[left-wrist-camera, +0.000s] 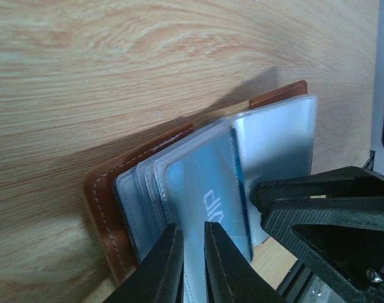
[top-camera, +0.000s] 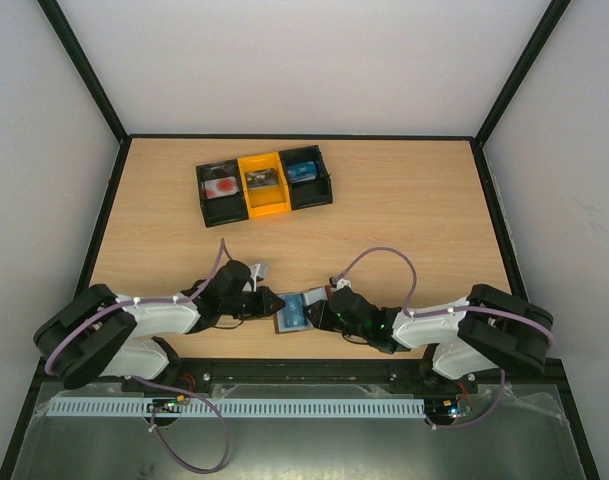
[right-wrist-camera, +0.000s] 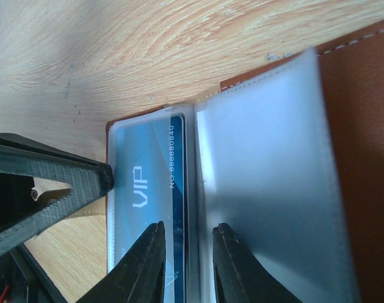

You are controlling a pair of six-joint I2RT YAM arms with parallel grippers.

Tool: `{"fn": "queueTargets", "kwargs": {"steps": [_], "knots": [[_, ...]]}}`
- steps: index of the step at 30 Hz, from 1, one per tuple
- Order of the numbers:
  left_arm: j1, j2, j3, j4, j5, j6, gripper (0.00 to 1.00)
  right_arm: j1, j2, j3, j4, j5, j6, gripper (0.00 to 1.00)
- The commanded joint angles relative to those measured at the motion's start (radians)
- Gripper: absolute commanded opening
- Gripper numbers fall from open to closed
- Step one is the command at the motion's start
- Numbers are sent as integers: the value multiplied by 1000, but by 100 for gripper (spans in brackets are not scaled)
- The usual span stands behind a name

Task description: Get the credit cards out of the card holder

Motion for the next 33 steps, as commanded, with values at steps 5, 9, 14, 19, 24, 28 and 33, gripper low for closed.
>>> {"fn": "queueTargets", "kwargs": {"steps": [5, 9, 14, 19, 24, 28, 33], "knots": [[-21, 96, -16, 41, -22, 5, 9, -13, 59, -22, 89, -31, -4, 21], [-23, 97, -15, 21, -41, 8, 7, -21, 68, -34, 108, -41, 0, 17], [-23, 88, -10, -23, -72, 26, 5, -26, 55, -49, 110, -32, 7, 7], [-23, 79, -13, -49, -90, 32, 4, -28, 39, -65, 115, -33, 11, 2], [-23, 62, -19, -66, -109, 34, 4, -30, 34, -73, 126, -54, 8, 2], [-23, 61, -16, -75, -112, 39, 3, -30, 22, -83, 119, -42, 16, 2], [-23, 62, -16, -78, -115, 39, 3, -33, 18, -103, 139, -47, 31, 2]]}}
